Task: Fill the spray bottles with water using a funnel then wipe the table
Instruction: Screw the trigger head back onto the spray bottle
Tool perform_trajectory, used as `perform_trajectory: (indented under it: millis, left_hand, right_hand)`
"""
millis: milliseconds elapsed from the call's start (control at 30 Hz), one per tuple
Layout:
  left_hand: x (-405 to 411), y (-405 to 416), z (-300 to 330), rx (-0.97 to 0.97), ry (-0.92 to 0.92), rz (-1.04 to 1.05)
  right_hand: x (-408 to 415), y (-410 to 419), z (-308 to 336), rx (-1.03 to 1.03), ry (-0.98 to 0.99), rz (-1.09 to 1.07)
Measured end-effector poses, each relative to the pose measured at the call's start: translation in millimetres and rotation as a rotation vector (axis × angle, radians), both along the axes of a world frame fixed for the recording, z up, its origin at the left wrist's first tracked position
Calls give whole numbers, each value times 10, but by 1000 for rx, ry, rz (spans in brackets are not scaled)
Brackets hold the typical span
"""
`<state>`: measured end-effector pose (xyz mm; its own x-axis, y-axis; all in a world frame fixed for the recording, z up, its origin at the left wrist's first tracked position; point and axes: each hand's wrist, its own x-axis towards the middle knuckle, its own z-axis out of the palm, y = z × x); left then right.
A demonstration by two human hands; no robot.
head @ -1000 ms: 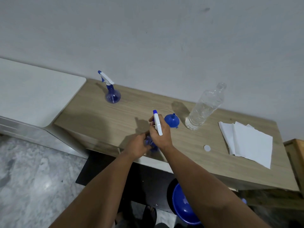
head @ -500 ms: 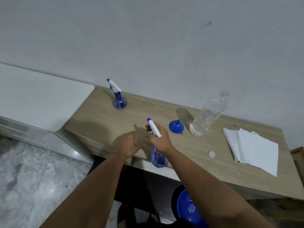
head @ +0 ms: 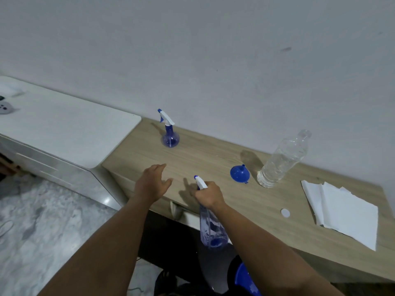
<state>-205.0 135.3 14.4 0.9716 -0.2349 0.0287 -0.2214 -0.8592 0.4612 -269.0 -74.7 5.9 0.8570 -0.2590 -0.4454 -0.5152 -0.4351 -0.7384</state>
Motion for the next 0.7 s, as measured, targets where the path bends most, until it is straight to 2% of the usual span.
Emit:
perform_trajectory:
  millis: [433, 700]
  left_hand:
    - [-57, 45, 30, 18, -43, 8]
    - [-90, 25, 20, 18, -33, 23]
  right_hand:
    - [-146, 42, 54, 94, -51, -56]
    - [-139, 61, 114, 58, 33, -35]
